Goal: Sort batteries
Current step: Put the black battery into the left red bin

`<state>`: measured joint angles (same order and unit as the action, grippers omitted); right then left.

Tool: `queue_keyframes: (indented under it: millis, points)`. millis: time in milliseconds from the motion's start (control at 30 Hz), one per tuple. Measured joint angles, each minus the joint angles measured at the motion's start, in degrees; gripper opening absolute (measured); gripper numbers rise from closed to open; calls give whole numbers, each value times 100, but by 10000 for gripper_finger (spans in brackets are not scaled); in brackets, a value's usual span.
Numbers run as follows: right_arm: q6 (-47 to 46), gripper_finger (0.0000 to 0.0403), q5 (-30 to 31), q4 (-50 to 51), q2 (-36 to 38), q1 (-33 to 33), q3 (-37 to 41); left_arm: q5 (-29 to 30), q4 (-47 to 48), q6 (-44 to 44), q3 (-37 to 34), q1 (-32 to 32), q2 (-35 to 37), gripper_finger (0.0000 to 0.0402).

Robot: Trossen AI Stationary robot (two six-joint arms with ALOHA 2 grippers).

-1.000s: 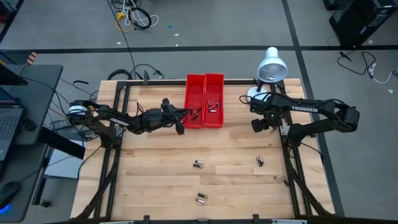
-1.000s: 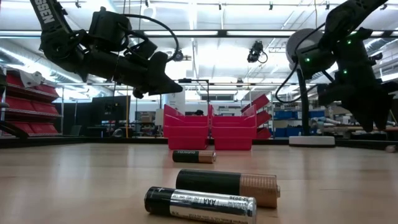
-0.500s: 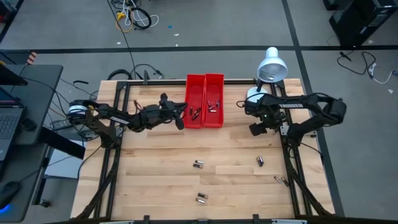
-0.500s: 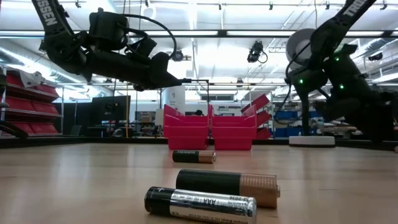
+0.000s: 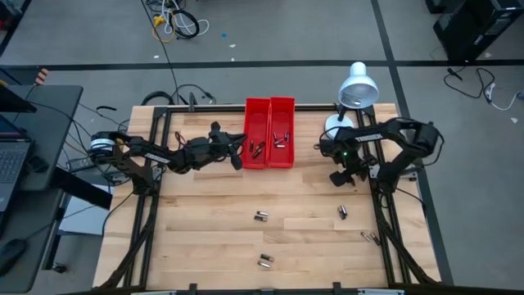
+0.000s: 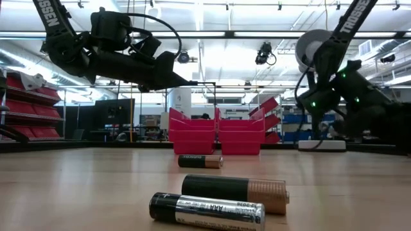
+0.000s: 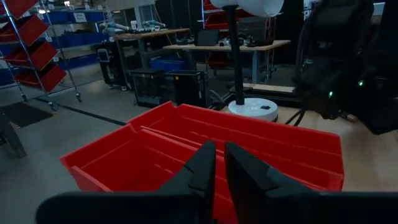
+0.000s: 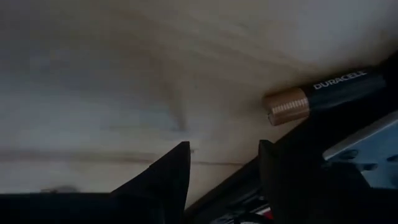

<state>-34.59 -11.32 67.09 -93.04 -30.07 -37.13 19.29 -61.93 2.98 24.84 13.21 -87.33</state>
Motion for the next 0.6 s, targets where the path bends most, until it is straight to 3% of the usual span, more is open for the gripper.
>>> queue_keyframes:
  millis: [200,600]
  points:
    - [15,174,131,-172,-258,-115,42,0,4,-2,0,0,0,49]
    - [366,172,961,-394,297,-119,-582,0,-24,-17,0,-2,0,49]
